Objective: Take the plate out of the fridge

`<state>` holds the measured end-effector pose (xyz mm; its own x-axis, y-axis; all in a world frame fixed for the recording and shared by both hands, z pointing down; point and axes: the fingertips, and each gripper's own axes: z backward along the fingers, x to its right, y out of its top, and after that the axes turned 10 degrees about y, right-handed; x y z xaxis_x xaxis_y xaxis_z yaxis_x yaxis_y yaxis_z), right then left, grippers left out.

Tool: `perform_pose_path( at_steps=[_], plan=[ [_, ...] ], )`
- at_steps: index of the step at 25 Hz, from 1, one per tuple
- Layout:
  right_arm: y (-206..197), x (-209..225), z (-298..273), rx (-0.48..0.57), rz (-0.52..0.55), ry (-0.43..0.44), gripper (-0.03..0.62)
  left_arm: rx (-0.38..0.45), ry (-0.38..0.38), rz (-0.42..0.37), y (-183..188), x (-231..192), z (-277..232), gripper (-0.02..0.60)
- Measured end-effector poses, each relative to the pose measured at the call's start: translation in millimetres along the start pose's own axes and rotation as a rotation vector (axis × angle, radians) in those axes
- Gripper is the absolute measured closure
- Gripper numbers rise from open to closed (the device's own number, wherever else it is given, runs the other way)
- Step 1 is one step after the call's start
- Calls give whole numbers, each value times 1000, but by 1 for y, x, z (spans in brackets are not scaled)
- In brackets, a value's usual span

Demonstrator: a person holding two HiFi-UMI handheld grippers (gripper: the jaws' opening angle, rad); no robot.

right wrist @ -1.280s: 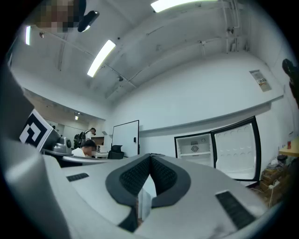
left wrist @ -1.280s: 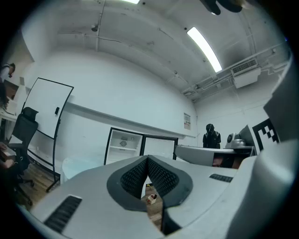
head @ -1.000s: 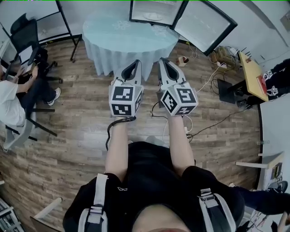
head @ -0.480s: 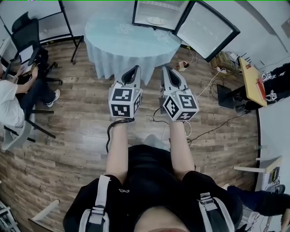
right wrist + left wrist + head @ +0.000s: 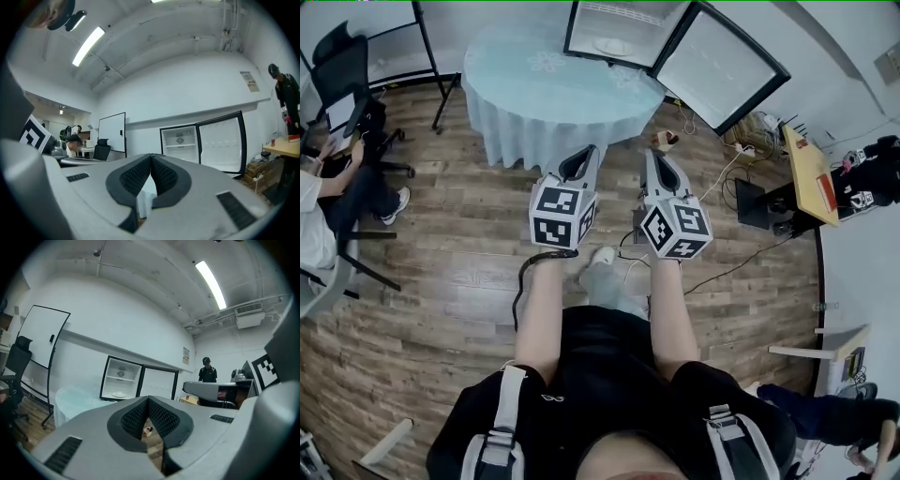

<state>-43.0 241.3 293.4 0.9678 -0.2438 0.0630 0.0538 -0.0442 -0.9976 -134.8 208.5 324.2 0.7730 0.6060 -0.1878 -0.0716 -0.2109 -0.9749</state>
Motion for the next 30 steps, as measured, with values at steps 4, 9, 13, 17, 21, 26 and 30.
perform_pose_path(
  at_steps=[4,9,13,17,21,26,30],
  plan=[
    [-2,-1,-26,-1,12,48,589,16,32,10,4,-15,-14,586],
    [-1,5,-58,2,-5,99,588,26,97,57,4,-45,-25,586],
    [-19,14,-77,-15,-41,111,588,3,128,77,-11,-63,-35,586],
    [-42,44,-89,-59,-72,88,588,-57,145,136,-39,-76,-59,588],
    [-50,79,-100,-75,-96,60,588,-92,122,190,-54,-70,-98,587],
    [-70,127,-119,-106,-133,36,588,-86,52,232,-60,-40,-159,588],
    [-69,165,-137,-107,-147,32,588,-98,58,272,-62,-38,-202,588]
  ],
)
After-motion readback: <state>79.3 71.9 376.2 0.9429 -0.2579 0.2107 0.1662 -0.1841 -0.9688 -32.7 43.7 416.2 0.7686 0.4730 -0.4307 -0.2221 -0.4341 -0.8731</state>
